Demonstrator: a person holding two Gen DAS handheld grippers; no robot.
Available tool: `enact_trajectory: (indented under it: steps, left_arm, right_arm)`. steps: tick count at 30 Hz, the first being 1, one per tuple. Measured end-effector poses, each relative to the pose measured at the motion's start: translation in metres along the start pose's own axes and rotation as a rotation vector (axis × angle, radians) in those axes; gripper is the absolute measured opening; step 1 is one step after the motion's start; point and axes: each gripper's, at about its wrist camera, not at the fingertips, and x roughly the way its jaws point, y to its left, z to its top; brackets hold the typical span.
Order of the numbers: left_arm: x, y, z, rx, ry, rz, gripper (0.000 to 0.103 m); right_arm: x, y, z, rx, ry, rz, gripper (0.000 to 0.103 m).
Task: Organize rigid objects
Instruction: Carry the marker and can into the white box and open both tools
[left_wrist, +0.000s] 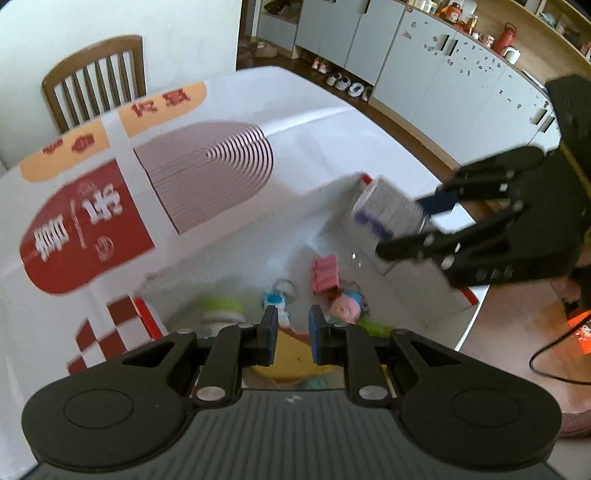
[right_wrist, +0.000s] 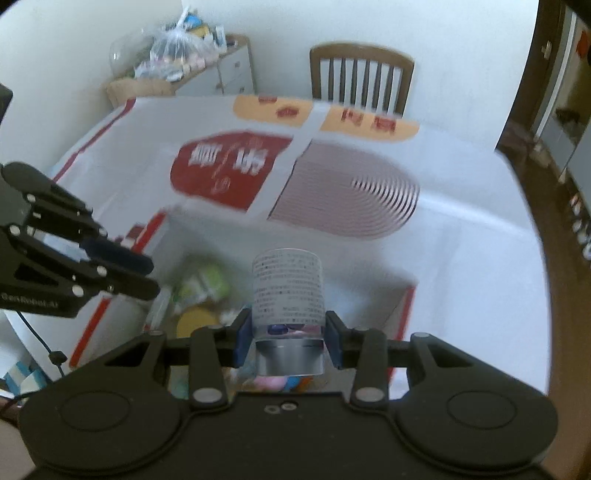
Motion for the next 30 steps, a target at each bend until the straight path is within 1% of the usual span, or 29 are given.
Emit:
enact_trajectory:
  steps: [4,10,14,19,23,25,30]
  left_arm:
    - [0.014,-0.003,-0.016,-0.024,0.012,-0.022,0.017]
    - [0.029,-0.010,-0.034,-0.027,0.027,0.004,0.017]
    - [0.033,-0.015,-0.042,-0.008,0.017,0.055,0.017]
    - [0.040,-0.015,-0.048,-0.019,0.020,0.116,0.017]
    - [0.041,-0.017,-0.053,-0.005,-0.003,0.155,0.017]
    - [0.041,-0.017,-0.056,-0.014,-0.010,0.159,0.018]
    - [0.039,-0.022,-0.066,-0.005,-0.034,0.175,0.018]
  right_arm:
    - [0.022,0.011,-0.020,0.013,0.036,0.018,0.039]
    - [0.043,0.032,-0.042,-0.012,0.098,0.055,0.039]
    - [0.048,0.043,-0.053,-0.057,0.117,0.030,0.039]
    - [0.053,0.049,-0.059,-0.054,0.125,-0.012,0.039]
    - [0.054,0.049,-0.062,-0.056,0.129,-0.030,0.040]
    - [0.055,0.046,-0.063,-0.044,0.129,-0.032,0.040]
    - [0.052,0.045,-0.068,-0.016,0.112,-0.030,0.047]
